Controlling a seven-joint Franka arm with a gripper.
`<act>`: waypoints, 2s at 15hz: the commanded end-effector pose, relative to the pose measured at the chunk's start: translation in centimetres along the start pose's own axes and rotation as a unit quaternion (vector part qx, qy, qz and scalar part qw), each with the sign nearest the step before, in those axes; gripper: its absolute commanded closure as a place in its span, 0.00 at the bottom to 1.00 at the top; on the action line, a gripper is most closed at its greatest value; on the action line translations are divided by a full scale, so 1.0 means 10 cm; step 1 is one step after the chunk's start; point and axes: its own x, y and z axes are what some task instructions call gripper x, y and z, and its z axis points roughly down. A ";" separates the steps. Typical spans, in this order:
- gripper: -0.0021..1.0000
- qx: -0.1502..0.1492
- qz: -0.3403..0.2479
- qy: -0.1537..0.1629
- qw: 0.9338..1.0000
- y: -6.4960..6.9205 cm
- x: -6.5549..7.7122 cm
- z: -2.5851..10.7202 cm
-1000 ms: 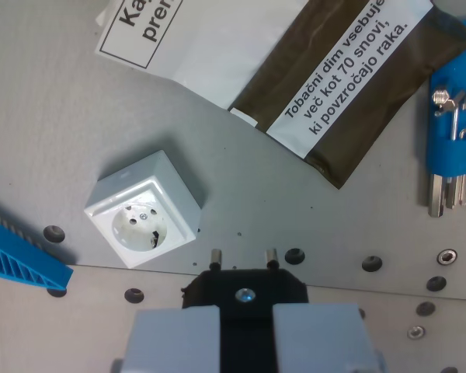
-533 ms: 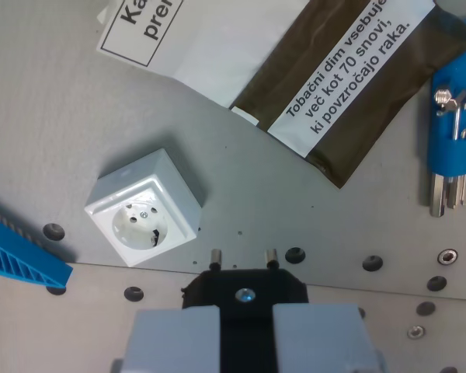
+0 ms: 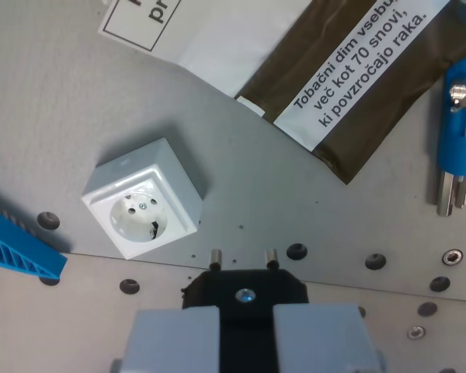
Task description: Move above the white socket
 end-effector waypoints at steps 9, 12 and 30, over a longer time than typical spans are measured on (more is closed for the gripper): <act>1.00 -0.011 -0.098 0.043 0.994 -0.17 -0.20 0.38; 1.00 -0.012 -0.118 0.042 0.992 -0.22 -0.26 0.49; 1.00 -0.018 -0.209 0.036 0.977 -0.55 -0.60 1.17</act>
